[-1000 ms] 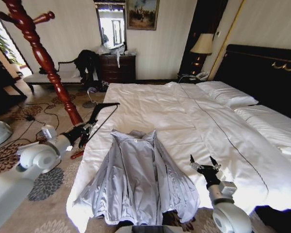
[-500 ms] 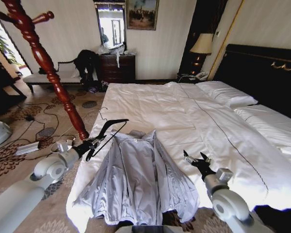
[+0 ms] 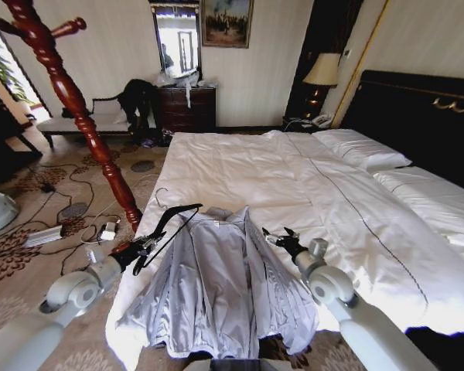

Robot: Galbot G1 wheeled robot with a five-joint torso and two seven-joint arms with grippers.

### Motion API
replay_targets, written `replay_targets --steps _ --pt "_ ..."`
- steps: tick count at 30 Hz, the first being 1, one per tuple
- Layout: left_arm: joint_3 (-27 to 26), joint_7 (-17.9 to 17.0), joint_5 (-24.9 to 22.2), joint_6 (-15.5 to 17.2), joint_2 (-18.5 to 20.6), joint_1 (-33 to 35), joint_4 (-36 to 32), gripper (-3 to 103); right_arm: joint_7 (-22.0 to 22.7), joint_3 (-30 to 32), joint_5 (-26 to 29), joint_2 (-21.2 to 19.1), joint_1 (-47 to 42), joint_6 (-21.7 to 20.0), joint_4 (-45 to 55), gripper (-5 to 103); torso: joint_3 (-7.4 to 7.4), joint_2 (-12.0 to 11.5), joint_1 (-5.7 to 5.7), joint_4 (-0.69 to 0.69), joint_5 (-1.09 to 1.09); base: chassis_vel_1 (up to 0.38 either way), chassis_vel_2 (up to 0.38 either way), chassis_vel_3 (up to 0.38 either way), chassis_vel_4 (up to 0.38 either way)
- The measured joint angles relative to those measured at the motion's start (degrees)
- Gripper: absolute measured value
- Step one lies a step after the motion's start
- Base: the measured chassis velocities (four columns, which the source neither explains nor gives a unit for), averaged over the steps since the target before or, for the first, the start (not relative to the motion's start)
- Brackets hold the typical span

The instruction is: Pick up the clothes from the bed and hang them on the clothes hanger.

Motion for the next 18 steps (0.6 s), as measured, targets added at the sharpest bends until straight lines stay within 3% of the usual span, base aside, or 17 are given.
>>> replay_targets --steps 5,8,12,18 --pt "-1.9 -0.2 -0.2 0.0 -0.6 1.7 -0.8 17 1.0 -4.5 1.7 1.8 5.0 -0.4 -5.1 100 0.00 0.0 0.00 -0.01 0.00 0.000 0.000 0.000 0.000" --pt "-2.3 -0.2 0.0 0.0 -0.9 2.4 -1.0 17 0.8 -6.4 -0.6 2.4 6.2 -0.6 -7.1 100 0.00 0.0 0.00 -0.02 0.00 0.000 0.000 0.000 0.000" --pt "-2.9 -0.4 0.2 0.0 -1.7 3.0 -1.7 17 -1.1 -9.2 -8.5 3.4 7.5 -0.4 -11.2 100 0.00 0.0 0.00 -0.02 0.00 0.000 0.000 0.000 0.000" --pt "-4.1 -0.5 0.2 0.0 -2.0 4.3 -2.0 17 -1.7 -10.7 -7.3 5.2 9.3 0.4 -13.9 100 0.00 0.0 0.00 -0.02 0.00 0.000 0.000 0.000 0.000"
